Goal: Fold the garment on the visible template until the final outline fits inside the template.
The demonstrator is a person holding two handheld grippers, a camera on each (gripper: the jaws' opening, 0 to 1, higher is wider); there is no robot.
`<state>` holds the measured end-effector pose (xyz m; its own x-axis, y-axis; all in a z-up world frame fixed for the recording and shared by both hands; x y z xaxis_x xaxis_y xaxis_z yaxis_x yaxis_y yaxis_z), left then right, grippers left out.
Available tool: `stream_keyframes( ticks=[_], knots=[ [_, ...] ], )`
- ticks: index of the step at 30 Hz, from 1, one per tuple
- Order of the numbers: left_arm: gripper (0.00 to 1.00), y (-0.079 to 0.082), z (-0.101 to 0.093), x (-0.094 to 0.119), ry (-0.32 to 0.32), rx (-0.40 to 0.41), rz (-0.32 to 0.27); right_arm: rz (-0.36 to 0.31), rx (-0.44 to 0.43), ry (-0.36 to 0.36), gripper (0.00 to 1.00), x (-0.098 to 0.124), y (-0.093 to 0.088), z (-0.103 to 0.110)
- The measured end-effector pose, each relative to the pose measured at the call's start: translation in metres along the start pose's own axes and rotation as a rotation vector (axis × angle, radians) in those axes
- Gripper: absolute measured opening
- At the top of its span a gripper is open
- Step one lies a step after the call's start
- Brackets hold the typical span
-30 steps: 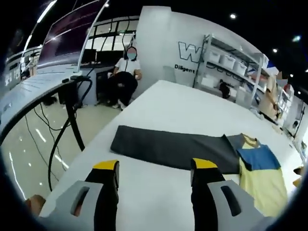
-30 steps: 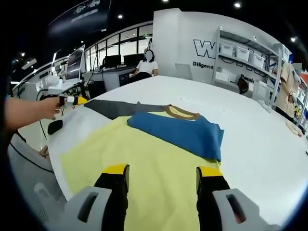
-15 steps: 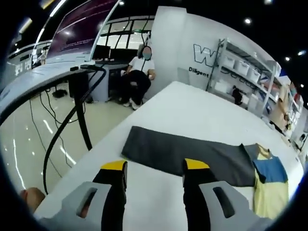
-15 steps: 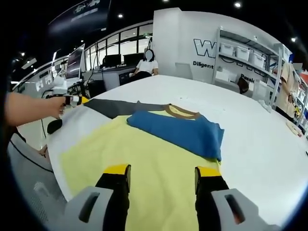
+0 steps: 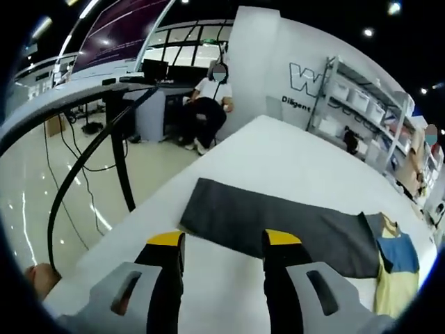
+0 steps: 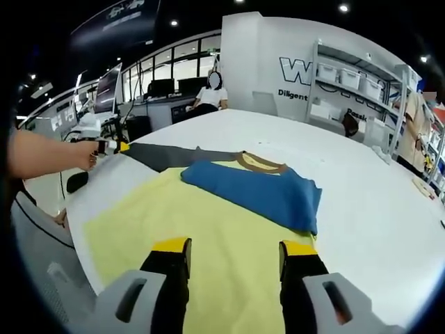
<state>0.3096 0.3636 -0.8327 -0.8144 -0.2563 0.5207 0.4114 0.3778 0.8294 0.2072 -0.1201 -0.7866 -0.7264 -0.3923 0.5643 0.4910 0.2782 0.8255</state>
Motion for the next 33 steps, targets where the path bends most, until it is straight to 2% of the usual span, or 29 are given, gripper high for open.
stream_keyframes(
  ticks=[14,33],
  knots=[
    [0.36,0.011,0.004,-0.023,0.012,0.070,-0.029,0.007,0.023,-0.002,0.47,-0.002,-0.001,0.001],
    [0.11,0.012,0.008,-0.027,0.042,0.073,-0.035,0.024,0.019,-0.014,0.45,-0.004,-0.006,-0.003]
  ],
)
Point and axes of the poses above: the point that each gripper's makers call its tool centre point, and the gripper's own axes: x roughly backward along the fingers, z roughly to its left, y roughly out of its top, the point moved 1 cm from there along x, roughly backward along the fingers, and after that the axes turned 3 degrees about y, right-handed, at the moved point
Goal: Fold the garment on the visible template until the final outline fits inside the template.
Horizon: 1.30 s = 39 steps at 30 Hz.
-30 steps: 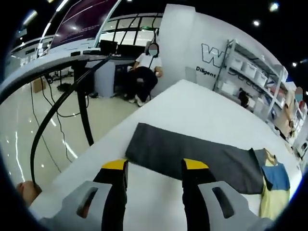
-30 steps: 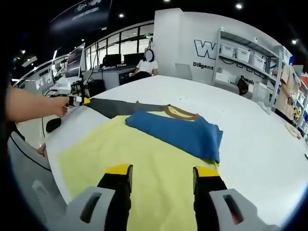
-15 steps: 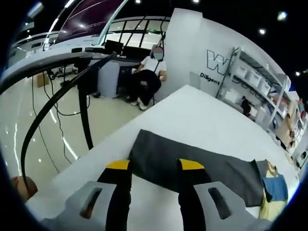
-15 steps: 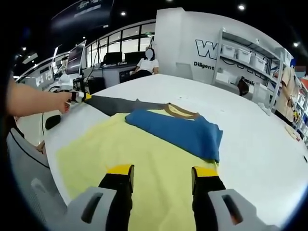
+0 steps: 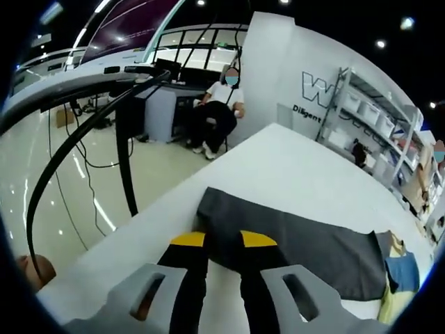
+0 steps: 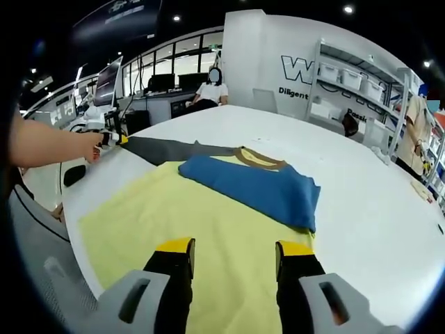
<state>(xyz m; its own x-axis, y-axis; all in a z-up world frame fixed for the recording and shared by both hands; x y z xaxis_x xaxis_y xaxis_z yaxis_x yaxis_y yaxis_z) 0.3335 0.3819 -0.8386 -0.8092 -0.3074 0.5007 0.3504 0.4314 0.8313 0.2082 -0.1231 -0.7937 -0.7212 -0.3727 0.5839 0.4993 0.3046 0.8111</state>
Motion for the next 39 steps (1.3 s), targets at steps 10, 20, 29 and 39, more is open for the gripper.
stream_keyframes(
  ticks=[10,20,29,39],
  knots=[
    [0.00,-0.004,0.005,-0.002,0.018,-0.020,0.005,0.008,0.002,-0.002,0.44,-0.001,-0.002,-0.001],
    [0.00,-0.001,-0.009,0.003,-0.005,-0.137,-0.026,0.001,-0.001,-0.002,0.43,-0.002,0.000,-0.001],
    [0.00,0.011,-0.045,0.012,-0.074,-0.282,-0.066,-0.001,0.002,-0.006,0.42,0.001,0.001,-0.001],
    [0.00,0.018,-0.107,0.026,-0.193,-0.427,-0.117,-0.013,0.001,-0.013,0.42,0.006,0.004,-0.004]
  ],
)
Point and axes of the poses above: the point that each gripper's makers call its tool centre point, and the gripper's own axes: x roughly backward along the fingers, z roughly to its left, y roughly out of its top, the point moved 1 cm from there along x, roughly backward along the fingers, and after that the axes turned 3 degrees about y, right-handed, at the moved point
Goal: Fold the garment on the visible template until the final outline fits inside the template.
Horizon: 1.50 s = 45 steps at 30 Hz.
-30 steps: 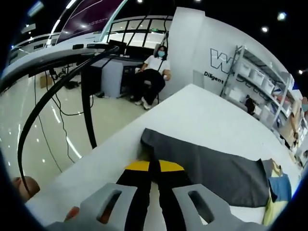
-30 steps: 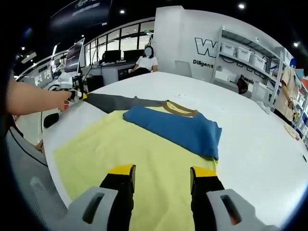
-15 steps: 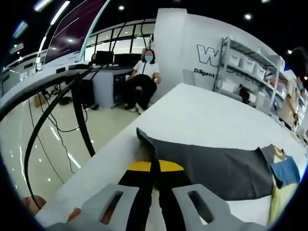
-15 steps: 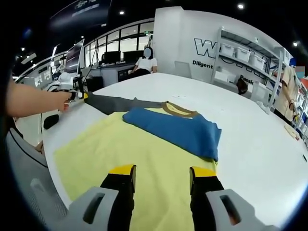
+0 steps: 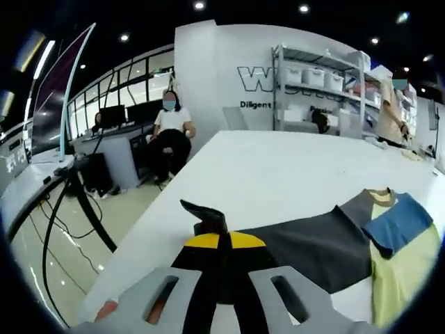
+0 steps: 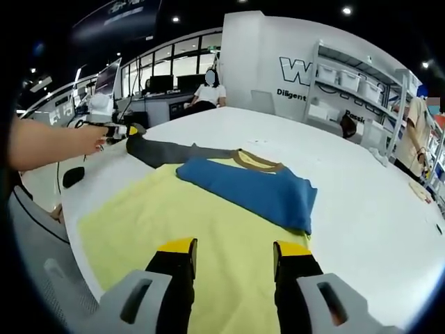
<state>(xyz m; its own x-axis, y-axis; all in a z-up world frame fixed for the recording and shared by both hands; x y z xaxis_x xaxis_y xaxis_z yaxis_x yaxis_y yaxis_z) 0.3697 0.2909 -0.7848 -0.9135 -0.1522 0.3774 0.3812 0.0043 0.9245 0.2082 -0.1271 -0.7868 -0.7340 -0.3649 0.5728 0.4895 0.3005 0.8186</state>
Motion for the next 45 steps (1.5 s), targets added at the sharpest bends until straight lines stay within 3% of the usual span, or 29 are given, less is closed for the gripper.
stream_keyframes(
  ticks=[9,18,26,34,36,45],
  knots=[
    [0.00,0.016,-0.054,0.008,-0.097,-0.068,-0.027,-0.010,-0.002,-0.007,0.41,0.003,0.003,-0.003],
    [0.00,0.020,-0.103,0.013,-0.171,-0.097,-0.024,-0.027,-0.009,-0.011,0.41,0.007,0.007,-0.005],
    [0.00,0.029,-0.162,0.021,-0.262,-0.150,-0.046,-0.036,-0.020,-0.018,0.40,0.009,0.009,-0.008],
    [0.00,0.030,-0.200,0.023,-0.324,-0.173,-0.052,-0.038,-0.023,-0.017,0.40,0.010,0.009,-0.008],
    [0.00,0.029,-0.219,0.025,-0.352,-0.182,-0.053,-0.039,-0.024,-0.017,0.40,0.011,0.009,-0.008],
    [0.00,0.034,-0.267,0.033,-0.423,-0.201,-0.067,-0.033,-0.026,-0.019,0.40,0.011,0.008,-0.009]
  ],
)
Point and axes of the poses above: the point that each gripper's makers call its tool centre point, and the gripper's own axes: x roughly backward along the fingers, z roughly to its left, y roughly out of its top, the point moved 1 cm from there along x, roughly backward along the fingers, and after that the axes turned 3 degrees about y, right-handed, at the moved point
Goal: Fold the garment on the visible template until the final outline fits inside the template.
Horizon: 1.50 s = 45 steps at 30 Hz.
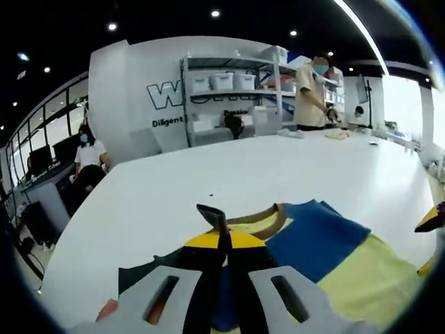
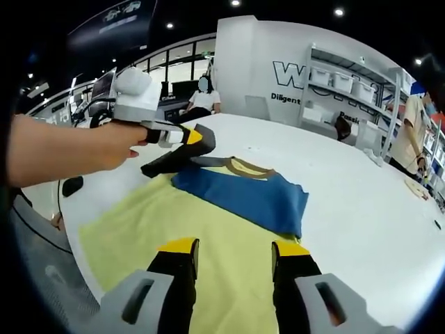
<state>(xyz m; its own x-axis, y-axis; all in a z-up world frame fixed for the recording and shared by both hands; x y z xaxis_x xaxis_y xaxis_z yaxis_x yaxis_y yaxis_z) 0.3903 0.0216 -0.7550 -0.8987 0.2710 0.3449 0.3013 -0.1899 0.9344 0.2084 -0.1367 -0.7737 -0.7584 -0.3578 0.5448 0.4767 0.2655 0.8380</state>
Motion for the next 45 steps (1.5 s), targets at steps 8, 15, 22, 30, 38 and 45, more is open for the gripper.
stream_keyframes(
  ticks=[8,15,22,30,38,45],
  knots=[
    [0.00,0.009,-0.037,-0.009,-0.061,-0.022,-0.013,0.007,-0.006,-0.005,0.39,0.000,-0.002,-0.002],
    [0.00,0.014,-0.072,-0.014,-0.121,-0.049,-0.023,0.011,-0.005,-0.004,0.39,0.000,-0.002,-0.002],
    [0.00,0.017,-0.105,-0.019,-0.175,-0.063,-0.026,0.012,-0.009,-0.009,0.39,0.001,-0.003,-0.005],
    [0.00,0.016,-0.118,-0.021,-0.201,-0.064,-0.029,0.017,-0.009,-0.007,0.39,0.000,-0.004,-0.005],
    [0.00,0.015,-0.136,-0.025,-0.231,-0.073,-0.033,0.026,-0.003,-0.003,0.39,-0.001,-0.006,-0.003],
    [0.00,0.008,-0.153,-0.031,-0.268,-0.084,-0.025,0.032,-0.002,-0.003,0.38,-0.001,-0.008,-0.003]
  ],
)
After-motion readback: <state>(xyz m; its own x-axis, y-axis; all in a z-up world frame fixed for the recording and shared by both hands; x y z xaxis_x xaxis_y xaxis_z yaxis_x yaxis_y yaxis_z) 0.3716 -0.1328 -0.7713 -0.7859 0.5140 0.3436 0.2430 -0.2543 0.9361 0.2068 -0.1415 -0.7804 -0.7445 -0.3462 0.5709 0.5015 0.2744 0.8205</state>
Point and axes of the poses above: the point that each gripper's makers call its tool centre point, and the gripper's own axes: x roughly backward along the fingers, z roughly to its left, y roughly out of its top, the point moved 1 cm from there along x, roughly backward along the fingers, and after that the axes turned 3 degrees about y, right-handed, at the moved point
